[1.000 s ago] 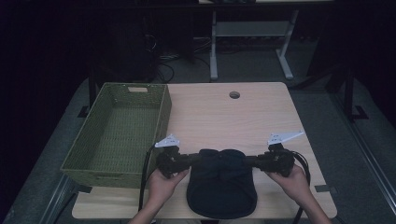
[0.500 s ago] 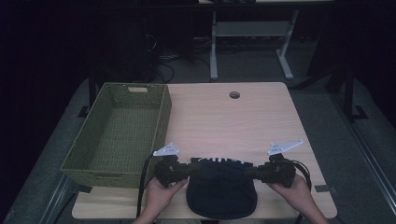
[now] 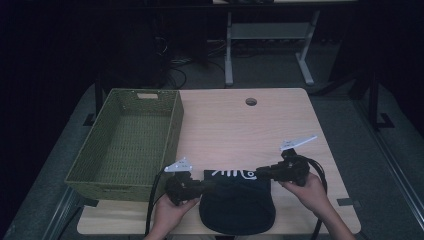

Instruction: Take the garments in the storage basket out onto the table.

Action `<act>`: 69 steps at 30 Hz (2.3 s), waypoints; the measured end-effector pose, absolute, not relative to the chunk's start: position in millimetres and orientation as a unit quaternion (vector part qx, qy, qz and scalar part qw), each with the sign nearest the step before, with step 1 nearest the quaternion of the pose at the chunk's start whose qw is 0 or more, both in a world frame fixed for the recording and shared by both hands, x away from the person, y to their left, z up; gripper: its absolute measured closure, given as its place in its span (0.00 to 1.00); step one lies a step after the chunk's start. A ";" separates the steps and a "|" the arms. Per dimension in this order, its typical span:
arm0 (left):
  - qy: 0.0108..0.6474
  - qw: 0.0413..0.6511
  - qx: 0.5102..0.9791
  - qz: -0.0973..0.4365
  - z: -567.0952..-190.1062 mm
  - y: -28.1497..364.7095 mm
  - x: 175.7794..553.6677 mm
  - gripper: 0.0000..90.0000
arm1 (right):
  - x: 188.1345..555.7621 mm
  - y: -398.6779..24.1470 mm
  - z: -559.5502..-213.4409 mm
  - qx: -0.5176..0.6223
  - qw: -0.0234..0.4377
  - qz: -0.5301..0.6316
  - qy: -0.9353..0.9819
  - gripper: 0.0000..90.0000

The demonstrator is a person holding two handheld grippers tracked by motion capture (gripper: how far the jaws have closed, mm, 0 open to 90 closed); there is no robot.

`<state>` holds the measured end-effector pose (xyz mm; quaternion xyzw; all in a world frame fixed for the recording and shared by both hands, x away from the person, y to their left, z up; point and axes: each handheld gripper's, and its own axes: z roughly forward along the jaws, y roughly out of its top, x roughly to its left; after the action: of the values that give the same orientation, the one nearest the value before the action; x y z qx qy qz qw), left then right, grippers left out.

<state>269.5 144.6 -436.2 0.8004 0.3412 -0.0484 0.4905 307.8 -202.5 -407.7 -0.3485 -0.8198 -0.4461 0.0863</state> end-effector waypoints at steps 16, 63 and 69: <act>0.340 0.519 0.779 -0.091 -406.4 141.3 266.2 0.72 | 284.9 -172.0 -435.1 -0.299 0.149 -0.392 -0.857 0.90; 0.318 0.389 0.863 -0.057 -440.1 86.6 285.5 0.84 | 291.2 -168.8 -457.0 -0.283 0.136 -0.344 -0.885 0.96; 0.314 0.386 0.864 -0.075 -447.2 91.6 278.7 0.90 | 287.7 -167.3 -455.5 -0.278 0.141 -0.340 -0.887 0.94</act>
<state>278.7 91.6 -447.2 0.8639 0.3143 -0.0746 0.3865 287.7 -167.3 -455.5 -0.2783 -0.8873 -0.3396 0.1411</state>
